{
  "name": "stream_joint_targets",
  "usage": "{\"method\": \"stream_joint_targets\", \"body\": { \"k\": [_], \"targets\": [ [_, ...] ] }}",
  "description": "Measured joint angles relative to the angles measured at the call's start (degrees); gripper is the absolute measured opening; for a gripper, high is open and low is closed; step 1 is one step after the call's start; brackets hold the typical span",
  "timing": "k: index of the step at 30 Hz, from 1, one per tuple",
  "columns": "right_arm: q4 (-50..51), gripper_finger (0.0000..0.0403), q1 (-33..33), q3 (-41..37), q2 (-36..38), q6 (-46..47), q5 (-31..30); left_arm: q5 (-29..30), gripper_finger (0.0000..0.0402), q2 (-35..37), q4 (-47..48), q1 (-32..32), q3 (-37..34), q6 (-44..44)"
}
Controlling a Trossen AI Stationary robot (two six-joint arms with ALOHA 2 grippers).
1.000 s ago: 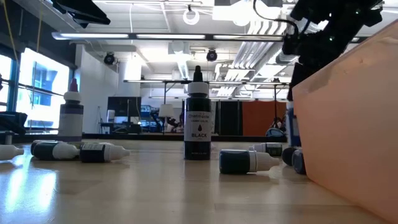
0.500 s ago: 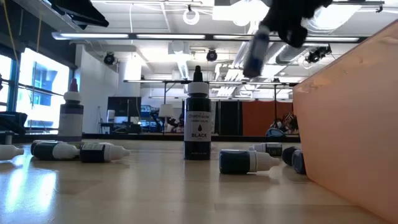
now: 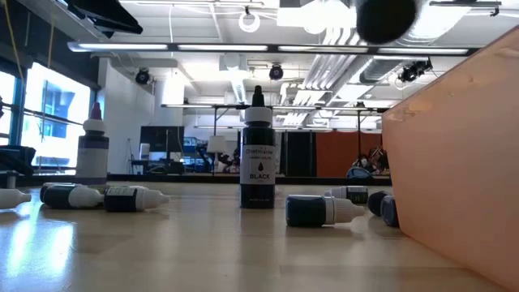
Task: Pick & Place food coloring
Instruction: Put the large blue food coloring bottle into the orange bin
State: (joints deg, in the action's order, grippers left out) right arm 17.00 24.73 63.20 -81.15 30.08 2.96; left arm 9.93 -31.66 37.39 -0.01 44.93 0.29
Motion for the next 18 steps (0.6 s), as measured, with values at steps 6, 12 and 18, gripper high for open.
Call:
{"method": "stream_joint_targets", "body": {
  "k": [6, 12, 18],
  "targets": [
    [1.3, 0.0033, 3.3, 1.1, -6.3, -2.8, 0.2, 0.0, 0.0108, 0.0, 0.0, 0.0, 0.0, -0.6],
    [2.0, 0.0033, 4.0, 1.1, -10.4, -3.1, -1.5, 0.0, 0.0108, 0.0, 0.0, 0.0, 0.0, -0.8],
    [5.1, 0.0038, 4.0, 1.1, -12.6, -3.5, -3.0, 0.0, 0.0108, 0.0, 0.0, 0.0, 0.0, -0.8]
  ]
}}
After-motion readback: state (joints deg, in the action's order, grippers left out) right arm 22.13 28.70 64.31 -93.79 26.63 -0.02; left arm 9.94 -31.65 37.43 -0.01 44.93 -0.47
